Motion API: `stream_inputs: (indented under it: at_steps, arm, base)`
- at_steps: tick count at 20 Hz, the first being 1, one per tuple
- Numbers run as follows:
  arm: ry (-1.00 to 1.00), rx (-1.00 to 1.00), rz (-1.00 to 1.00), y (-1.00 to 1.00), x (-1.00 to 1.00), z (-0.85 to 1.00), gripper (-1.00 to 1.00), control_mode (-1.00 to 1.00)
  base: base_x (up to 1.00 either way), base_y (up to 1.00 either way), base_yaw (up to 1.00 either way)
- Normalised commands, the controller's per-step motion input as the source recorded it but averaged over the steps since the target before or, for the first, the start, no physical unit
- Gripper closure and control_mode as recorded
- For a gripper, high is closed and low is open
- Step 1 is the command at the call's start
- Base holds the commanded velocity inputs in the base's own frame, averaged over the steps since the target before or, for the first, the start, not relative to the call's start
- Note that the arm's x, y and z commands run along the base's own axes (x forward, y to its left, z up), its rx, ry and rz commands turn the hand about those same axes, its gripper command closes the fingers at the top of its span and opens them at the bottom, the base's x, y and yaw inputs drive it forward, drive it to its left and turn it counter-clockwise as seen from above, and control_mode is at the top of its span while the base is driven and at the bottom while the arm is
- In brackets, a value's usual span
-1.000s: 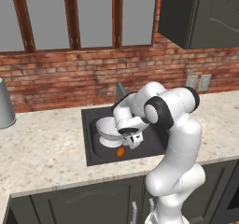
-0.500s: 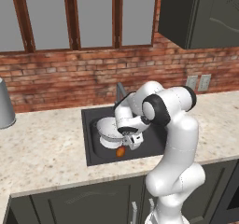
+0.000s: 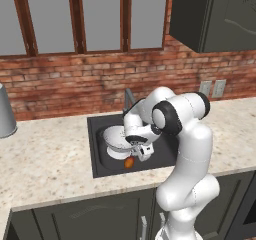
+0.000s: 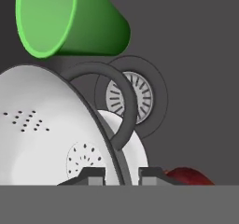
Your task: Pick the cup and colander and place them in the sink. Then turn on the water.
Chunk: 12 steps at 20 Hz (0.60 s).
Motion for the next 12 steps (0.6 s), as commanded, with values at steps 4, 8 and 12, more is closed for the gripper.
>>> stream_inputs:
  at_steps: [4, 8, 12]
  arm:
    - [0.0, 0.0, 0.03, 0.0, 0.0, 0.0, 1.0, -1.0]
    - [0.0, 0.0, 0.03, 0.0, 0.0, -0.03, 1.0, -1.0]
    - [0.0, 0.0, 0.03, 0.0, 0.0, -0.05, 1.0, -1.0]
  base:
    - [0.0, 0.0, 0.0]
    - [0.0, 0.0, 0.0]
    - [0.0, 0.0, 0.0]
